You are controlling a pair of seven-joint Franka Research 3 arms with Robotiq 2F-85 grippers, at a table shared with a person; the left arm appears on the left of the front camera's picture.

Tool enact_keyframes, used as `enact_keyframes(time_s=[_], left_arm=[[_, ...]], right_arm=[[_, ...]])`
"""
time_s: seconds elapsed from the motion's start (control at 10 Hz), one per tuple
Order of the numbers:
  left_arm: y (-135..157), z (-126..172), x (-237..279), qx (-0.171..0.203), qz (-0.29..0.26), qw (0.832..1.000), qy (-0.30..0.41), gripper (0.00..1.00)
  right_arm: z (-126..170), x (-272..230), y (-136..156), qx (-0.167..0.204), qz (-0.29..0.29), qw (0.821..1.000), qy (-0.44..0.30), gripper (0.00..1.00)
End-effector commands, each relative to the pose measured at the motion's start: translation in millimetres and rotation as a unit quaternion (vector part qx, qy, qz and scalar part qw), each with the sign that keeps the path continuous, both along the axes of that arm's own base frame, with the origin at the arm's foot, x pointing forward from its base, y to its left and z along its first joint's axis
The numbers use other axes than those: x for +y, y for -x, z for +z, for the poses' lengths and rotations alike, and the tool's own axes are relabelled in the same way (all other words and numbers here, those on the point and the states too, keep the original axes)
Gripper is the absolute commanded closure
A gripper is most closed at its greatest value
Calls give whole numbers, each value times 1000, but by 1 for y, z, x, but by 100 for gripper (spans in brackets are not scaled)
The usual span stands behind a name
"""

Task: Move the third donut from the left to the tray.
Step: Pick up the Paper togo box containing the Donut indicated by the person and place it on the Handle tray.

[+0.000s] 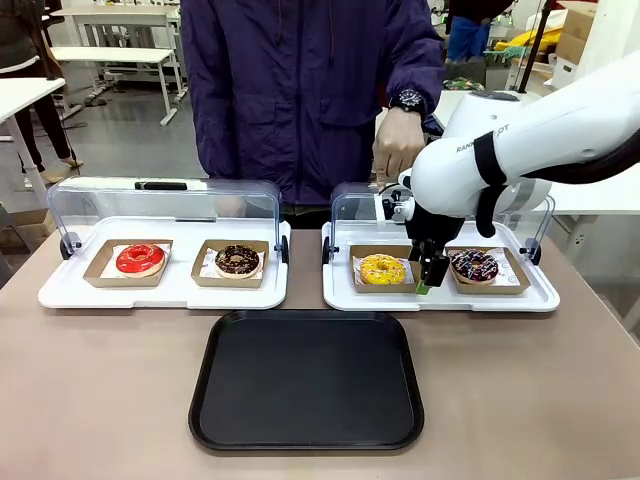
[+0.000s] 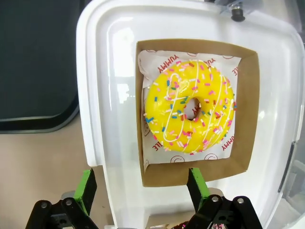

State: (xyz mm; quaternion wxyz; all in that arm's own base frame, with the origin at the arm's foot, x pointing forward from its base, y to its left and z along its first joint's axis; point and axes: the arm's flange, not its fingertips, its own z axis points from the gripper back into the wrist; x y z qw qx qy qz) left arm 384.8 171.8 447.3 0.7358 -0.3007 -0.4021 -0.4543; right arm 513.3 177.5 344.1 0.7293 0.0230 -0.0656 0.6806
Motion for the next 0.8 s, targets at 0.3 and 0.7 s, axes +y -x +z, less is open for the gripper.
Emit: enact_keyframes(time_s=[0.3, 0.7], left_arm=[[1, 2, 0, -3, -4, 1000, 0, 0], [1, 2, 0, -3, -4, 1000, 0, 0]], right_arm=[[-18, 0, -16, -11, 5, 1000, 22, 0], [-27, -2, -20, -10, 11, 1000, 19, 0]])
